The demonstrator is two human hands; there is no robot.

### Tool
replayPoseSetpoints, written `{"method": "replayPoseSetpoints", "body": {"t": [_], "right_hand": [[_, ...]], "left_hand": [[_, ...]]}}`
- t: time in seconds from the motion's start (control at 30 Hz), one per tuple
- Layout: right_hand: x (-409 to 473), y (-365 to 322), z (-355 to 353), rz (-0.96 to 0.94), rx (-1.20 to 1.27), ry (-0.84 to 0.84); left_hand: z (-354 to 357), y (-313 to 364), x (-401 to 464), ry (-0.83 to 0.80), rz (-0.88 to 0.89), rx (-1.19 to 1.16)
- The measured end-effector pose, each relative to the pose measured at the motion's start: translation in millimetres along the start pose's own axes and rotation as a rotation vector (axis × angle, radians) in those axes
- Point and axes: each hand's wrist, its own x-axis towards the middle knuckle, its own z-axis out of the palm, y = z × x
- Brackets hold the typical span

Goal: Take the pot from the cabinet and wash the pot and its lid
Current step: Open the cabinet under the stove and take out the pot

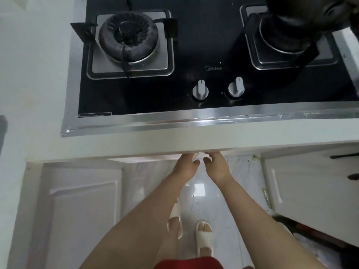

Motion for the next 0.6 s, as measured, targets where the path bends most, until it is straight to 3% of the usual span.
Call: {"method": "replayPoseSetpoints", "body": {"t": [0.33, 0.6], "right_hand": [[-40, 38, 3, -0.126, 0.083, -0.114], [-86, 62, -2, -0.203, 0.173, 0.044]], "left_hand": [[27, -25, -37, 0.047, 0.065, -0.011], [63, -55, -87, 0.145, 0.002, -0.039]]}}
